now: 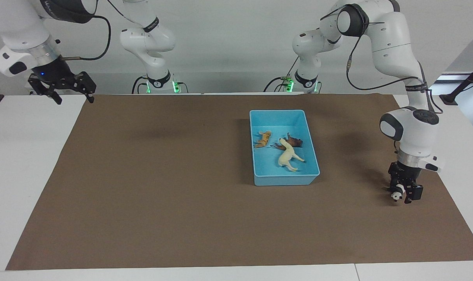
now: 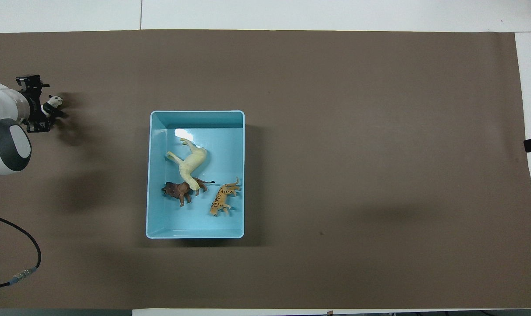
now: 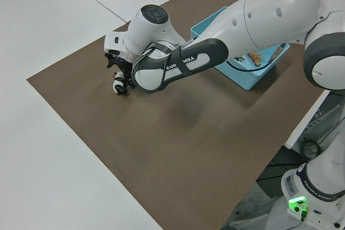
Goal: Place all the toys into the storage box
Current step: 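Reach the left gripper to the panda figure and grasp it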
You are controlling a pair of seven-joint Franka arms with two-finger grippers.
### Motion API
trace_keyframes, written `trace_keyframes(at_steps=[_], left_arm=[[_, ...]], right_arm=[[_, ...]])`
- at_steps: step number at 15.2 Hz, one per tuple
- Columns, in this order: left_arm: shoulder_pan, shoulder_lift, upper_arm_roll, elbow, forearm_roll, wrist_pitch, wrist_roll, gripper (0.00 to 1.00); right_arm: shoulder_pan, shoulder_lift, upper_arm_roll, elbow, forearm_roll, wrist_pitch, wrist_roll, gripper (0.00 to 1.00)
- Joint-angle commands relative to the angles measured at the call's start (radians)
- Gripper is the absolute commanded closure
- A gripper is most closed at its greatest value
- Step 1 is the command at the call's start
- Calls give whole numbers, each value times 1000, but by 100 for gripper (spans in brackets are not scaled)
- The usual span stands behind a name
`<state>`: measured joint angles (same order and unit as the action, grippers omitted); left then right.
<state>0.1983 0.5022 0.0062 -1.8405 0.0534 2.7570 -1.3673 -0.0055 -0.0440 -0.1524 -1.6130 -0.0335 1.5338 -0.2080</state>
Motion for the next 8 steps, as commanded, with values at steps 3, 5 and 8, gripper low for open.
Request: trace_keyframes(at_steps=[3, 5, 8], left_arm=[[3, -7, 1, -26, -12, 41, 8, 49], [3, -7, 1, -23, -10, 38, 8, 78], [-7, -7, 3, -17, -10, 33, 7, 90]], right_arm=[[-8, 22, 1, -5, -17, 0, -13, 0], [-10, 38, -6, 47, -17, 2, -13, 0], [-2, 41, -3, 48, -17, 0, -13, 0]])
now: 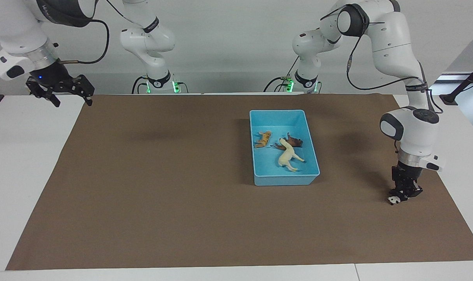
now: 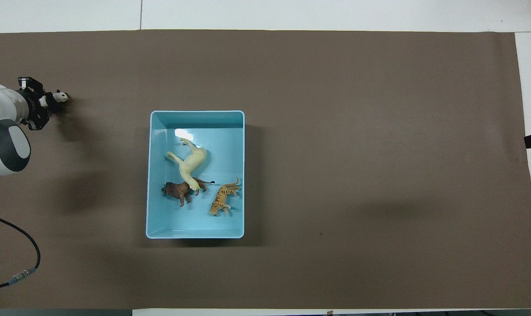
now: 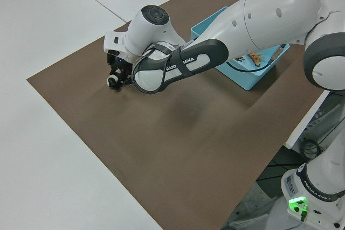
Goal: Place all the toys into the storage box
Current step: 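Reach the left gripper to the panda figure and grasp it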
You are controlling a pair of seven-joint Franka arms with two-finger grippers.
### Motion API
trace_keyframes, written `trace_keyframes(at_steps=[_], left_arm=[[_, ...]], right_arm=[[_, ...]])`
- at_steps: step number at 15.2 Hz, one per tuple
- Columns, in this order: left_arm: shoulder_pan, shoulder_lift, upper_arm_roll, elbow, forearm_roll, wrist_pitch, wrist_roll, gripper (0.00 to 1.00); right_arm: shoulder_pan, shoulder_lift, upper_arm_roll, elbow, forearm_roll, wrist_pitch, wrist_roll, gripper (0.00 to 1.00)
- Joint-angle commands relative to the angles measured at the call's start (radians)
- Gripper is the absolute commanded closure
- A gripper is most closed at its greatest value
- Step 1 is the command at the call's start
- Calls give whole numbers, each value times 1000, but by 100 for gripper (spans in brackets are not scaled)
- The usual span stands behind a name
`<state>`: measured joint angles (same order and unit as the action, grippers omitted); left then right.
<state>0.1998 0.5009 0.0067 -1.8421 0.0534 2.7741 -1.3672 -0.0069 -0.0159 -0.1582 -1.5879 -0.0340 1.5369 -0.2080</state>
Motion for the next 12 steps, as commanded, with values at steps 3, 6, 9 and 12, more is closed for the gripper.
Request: trace_keyframes(at_steps=[3, 6, 9, 12], left_arm=[[-13, -5, 2, 9, -9, -11, 5, 91], [-20, -4, -1, 107, -4, -141, 5, 91], [-22, -12, -28, 216, -1, -293, 7, 91], [-22, -28, -86, 309, 2, -434, 3, 91]], right_arm=[[1, 16, 9, 23, -15, -3, -13, 0], [-4, 16, 5, 23, -15, -3, -13, 0], [-10, 16, 5, 23, -7, -3, -13, 0], [-2, 13, 22, 28, -1, -3, -14, 0]])
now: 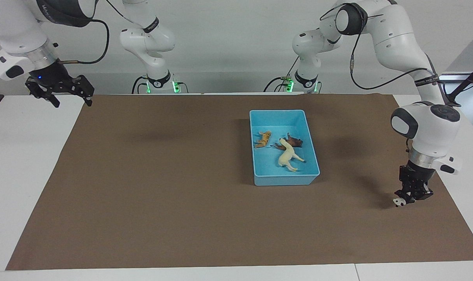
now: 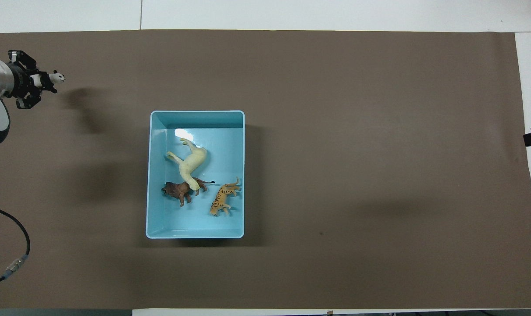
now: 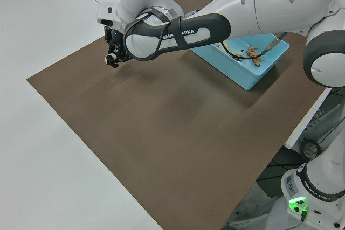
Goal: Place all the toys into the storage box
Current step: 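Lift the panda and carry it over the box with the left gripper, then release the panda into the box and withdraw the left gripper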
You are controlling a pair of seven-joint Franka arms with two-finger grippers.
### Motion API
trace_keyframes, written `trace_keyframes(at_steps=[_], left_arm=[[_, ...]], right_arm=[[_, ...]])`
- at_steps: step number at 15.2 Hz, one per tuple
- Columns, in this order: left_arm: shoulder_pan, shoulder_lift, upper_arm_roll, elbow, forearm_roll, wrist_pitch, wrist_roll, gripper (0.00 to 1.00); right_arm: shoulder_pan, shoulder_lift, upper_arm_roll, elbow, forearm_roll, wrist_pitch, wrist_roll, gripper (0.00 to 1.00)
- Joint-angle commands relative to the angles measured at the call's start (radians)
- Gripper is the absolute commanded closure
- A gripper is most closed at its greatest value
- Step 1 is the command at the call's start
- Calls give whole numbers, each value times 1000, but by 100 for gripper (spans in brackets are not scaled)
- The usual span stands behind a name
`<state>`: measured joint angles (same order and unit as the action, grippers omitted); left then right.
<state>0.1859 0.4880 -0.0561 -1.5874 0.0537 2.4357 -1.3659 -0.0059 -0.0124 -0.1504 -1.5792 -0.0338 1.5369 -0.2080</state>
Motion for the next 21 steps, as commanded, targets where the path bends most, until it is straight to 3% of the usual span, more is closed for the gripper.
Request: trace_keyframes(at_steps=[1, 10, 18, 19, 20, 21], left_arm=[[-16, -49, -45, 56, 5, -122, 4, 91], [-308, -221, -50, 23, 6, -455, 8, 91], [-496, -381, -54, -275, 23, -491, 241, 87], [-503, -391, -54, -295, 23, -489, 267, 81], [-507, -399, -56, -312, 23, -489, 306, 66], [-507, -407, -59, -324, 21, -489, 329, 44]], right_arm=[[-3, 9, 12, 19, -1, -3, -14, 0], [1, -1, -5, -34, -6, 3, -16, 0], [0, -6, -6, -35, -5, -1, -14, 0], [0, -6, -5, -35, -5, -1, -14, 0], [0, -6, -5, -33, -5, -1, -14, 0], [0, -8, -2, -33, -5, -1, -14, 0]])
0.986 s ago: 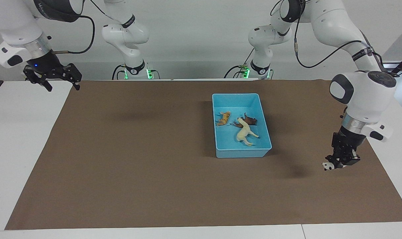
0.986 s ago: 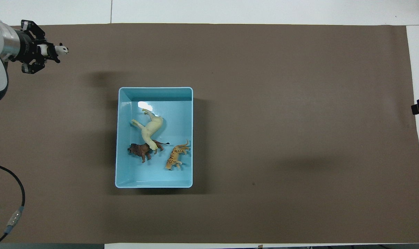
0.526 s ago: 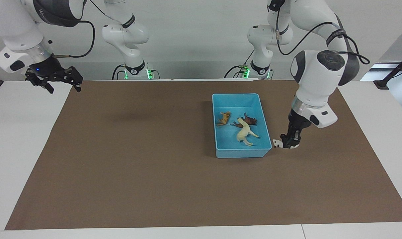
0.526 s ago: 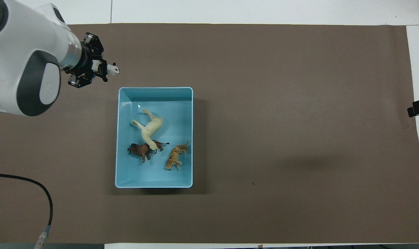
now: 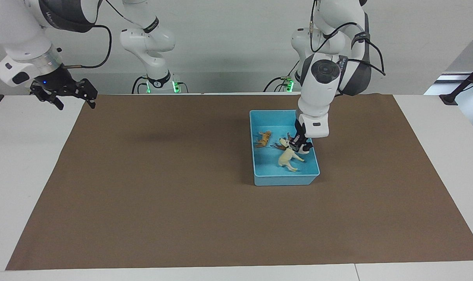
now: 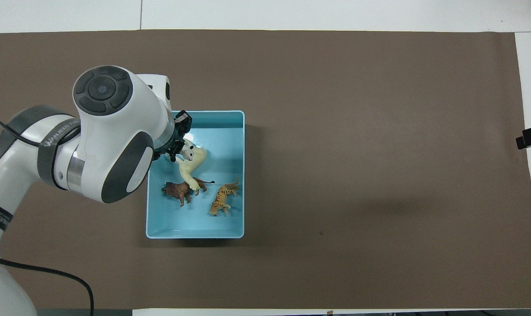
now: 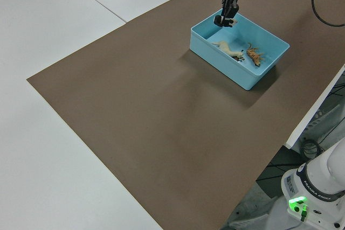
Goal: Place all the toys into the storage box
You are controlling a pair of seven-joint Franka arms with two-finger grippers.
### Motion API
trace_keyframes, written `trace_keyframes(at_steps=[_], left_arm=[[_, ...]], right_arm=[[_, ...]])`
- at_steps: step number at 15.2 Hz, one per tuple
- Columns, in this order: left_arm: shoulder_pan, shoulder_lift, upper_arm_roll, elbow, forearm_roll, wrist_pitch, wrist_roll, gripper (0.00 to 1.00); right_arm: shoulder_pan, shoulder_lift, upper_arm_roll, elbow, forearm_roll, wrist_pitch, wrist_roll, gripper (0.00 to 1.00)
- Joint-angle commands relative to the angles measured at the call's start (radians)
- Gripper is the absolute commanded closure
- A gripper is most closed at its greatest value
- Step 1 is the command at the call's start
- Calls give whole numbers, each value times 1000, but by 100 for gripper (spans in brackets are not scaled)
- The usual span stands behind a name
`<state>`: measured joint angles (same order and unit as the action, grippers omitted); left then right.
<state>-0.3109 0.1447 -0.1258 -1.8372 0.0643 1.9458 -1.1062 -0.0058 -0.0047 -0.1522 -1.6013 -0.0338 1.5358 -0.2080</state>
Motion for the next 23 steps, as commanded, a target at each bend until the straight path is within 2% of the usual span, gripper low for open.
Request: trace_keyframes(at_steps=[1, 6, 9, 12, 14, 17, 21, 23], left_arm=[[-10, -66, 9, -88, 9, 2, 74, 1], [21, -74, 21, -74, -14, 16, 127, 0], [162, -62, 23, -44, -6, 28, 410, 0], [323, -76, 23, -18, -6, 15, 806, 0], [384, -89, 23, 12, -6, -19, 964, 0], [406, -100, 25, 94, -9, -175, 999, 0], [403, -99, 21, 211, -14, -318, 997, 0], [403, -100, 15, 230, -12, -357, 1006, 0]], right_arm=[[0, -15, 3, -11, -6, 0, -14, 0], [-2, -23, 3, -12, -5, 0, -14, 0], [-2, -24, 3, -12, -5, 0, -14, 0], [-3, -24, 3, -12, -5, 0, -14, 0], [-3, -24, 3, -12, -5, 0, -14, 0], [-3, -24, 3, -12, -6, 0, -14, 0], [-3, -26, 3, -12, -5, 0, -14, 0], [-3, -26, 3, -12, -6, 0, -14, 0]])
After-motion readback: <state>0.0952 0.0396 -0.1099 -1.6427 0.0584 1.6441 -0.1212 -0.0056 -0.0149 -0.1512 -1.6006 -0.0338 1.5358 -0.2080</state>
